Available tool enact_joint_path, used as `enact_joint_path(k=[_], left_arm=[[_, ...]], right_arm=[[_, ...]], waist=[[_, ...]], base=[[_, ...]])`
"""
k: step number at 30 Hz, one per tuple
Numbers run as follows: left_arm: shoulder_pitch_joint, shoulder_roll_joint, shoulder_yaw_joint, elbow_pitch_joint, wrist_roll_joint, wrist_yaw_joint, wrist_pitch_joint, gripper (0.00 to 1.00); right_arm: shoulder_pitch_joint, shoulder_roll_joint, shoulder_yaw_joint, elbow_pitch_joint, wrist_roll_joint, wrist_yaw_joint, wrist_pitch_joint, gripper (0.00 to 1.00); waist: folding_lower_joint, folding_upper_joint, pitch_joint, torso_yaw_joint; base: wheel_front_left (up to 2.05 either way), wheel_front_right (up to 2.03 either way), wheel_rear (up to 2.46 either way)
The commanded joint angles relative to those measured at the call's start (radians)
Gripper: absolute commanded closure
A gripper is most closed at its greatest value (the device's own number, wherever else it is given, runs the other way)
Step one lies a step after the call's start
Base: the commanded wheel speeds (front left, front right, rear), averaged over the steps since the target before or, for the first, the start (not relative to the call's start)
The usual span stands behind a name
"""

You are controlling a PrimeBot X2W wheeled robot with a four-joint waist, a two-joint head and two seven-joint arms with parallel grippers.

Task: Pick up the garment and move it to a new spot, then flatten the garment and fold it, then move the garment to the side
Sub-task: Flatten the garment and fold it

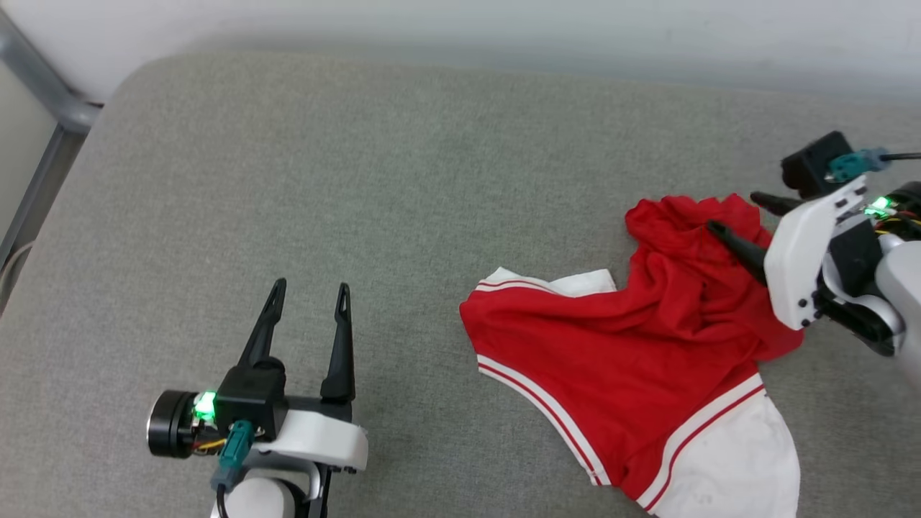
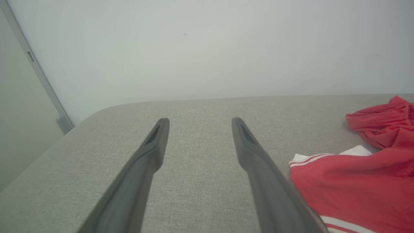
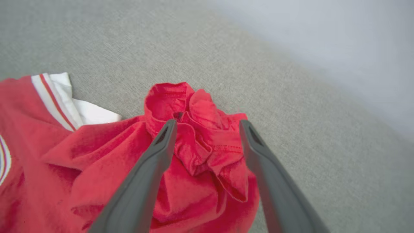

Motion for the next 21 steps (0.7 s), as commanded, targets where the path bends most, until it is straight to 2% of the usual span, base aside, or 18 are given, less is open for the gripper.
enact_joint_path(k=[1, 2, 3, 8, 13, 14, 17, 21], left_arm=[[0.016, 0.003, 0.004, 0.001, 0.004, 0.005, -0.003, 0.00], [0.041, 0.005, 0.006, 0.001, 0.007, 0.004, -0.003, 0.00], [0.050, 0.006, 0.007, 0.000, 0.008, 0.004, -0.003, 0.00], [0.085, 0.013, 0.015, -0.002, 0.011, 0.006, -0.003, 0.00], [0.113, 0.017, 0.018, -0.007, 0.013, 0.006, -0.003, 0.00], [0.119, 0.019, 0.016, -0.007, 0.015, 0.003, -0.003, 0.00], [0.121, 0.019, 0.014, -0.008, 0.015, 0.001, -0.003, 0.00], [0.108, 0.018, 0.006, -0.012, 0.017, -0.004, -0.003, 0.00]], right_arm=[[0.016, -0.028, 0.005, -0.031, 0.013, -0.001, -0.033, 0.00], [0.054, -0.082, -0.001, -0.118, 0.046, -0.001, -0.085, 0.00], [0.066, -0.105, -0.004, -0.153, 0.053, -0.001, -0.090, 0.00], [0.159, -0.222, -0.038, -0.330, 0.073, -0.001, -0.053, 0.00], [0.275, -0.313, -0.103, -0.474, 0.095, -0.001, 0.089, 0.00], [0.342, -0.342, -0.143, -0.526, 0.108, -0.001, 0.194, 0.00], [0.404, -0.352, -0.182, -0.555, 0.118, -0.001, 0.288, 0.00], [0.473, -0.329, -0.231, -0.572, 0.114, -0.001, 0.387, 0.00]], waist=[[0.0000, 0.0000, -0.032, -0.017], [0.0000, 0.0000, -0.062, -0.031], [0.0000, 0.0000, -0.070, -0.036], [0.0000, 0.0000, -0.110, -0.060], [0.0000, 0.0000, -0.139, -0.081], [0.0000, 0.0000, -0.147, -0.086], [0.0000, 0.0000, -0.148, -0.086], [0.0000, 0.0000, -0.138, -0.077]], base=[[0.00, 0.00, 0.00], [0.00, 0.00, 0.00], [0.00, 0.00, 0.00], [0.00, 0.00, 0.00], [0.00, 0.00, 0.00], [0.00, 0.00, 0.00], [0.00, 0.00, 0.00], [0.00, 0.00, 0.00]])
